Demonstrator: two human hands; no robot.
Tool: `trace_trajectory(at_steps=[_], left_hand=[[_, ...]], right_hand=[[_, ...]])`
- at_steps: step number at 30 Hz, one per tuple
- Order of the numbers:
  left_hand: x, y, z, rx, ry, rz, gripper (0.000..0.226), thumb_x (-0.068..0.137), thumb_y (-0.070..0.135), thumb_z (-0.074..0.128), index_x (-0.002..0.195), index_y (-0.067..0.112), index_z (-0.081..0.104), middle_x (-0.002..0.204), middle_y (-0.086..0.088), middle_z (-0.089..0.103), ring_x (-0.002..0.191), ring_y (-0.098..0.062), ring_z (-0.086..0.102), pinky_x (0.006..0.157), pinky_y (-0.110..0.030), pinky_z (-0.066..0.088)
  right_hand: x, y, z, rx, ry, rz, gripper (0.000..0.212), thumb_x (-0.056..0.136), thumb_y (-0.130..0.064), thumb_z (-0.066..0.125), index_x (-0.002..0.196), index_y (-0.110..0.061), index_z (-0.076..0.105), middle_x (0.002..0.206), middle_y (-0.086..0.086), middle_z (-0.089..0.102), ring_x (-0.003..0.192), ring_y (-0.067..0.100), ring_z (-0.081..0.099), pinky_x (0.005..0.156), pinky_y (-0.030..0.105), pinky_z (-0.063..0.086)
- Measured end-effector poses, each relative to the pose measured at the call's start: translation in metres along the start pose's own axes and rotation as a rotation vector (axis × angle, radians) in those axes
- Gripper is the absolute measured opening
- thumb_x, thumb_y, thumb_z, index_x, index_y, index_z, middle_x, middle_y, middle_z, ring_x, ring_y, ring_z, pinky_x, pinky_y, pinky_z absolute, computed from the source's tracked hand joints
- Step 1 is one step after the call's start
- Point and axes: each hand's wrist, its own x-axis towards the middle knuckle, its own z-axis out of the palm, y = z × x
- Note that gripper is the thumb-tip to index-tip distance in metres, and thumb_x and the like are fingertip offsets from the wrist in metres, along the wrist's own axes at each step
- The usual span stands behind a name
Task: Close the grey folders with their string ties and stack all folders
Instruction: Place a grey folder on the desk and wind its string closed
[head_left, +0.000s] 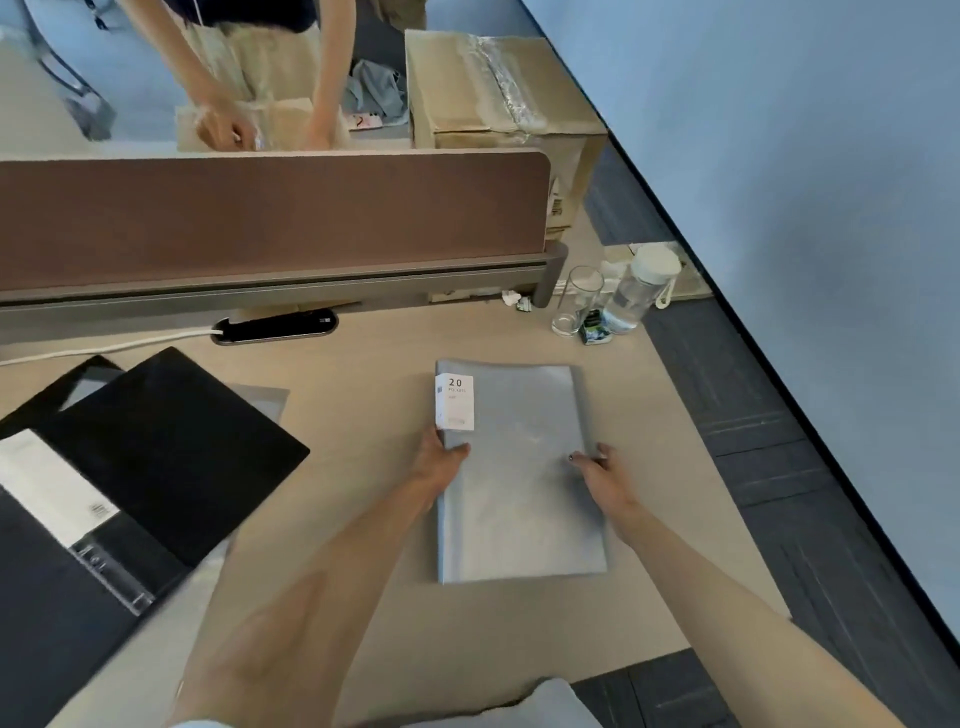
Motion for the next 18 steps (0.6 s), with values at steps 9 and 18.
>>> trace_trajectory(at_steps=[9,18], left_hand=[[0.044,0.015,0.045,0.271,0.112,0.005,0.044,0.084,0.003,0.048,0.127,0.012,0.051,0.120,-0.006,0.061,0.103,-0.027,0.061,0.080,-0.032,0.050],[0.026,-0.015,0.001,0.288,0.168,-0.032,0.031,0.089,-0.016,0.042,0.093,0.011,0.056,0.082,0.004,0.051,0.086,-0.010,0.056,0.059,-0.005,0.039]], right_hand=[[0.064,-0.024,-0.039,-0.195,-0.052,-0.054,0.032,0.088,-0.033,0.059,0.113,-0.013,0.058,0.102,0.003,0.062,0.101,0.026,0.058,0.085,0.032,0.041],[0.065,-0.033,-0.008,-0.926,-0.048,-0.440,0.042,0.089,-0.024,0.047,0.128,-0.007,0.049,0.135,0.015,0.048,0.124,0.034,0.044,0.099,0.043,0.041]])
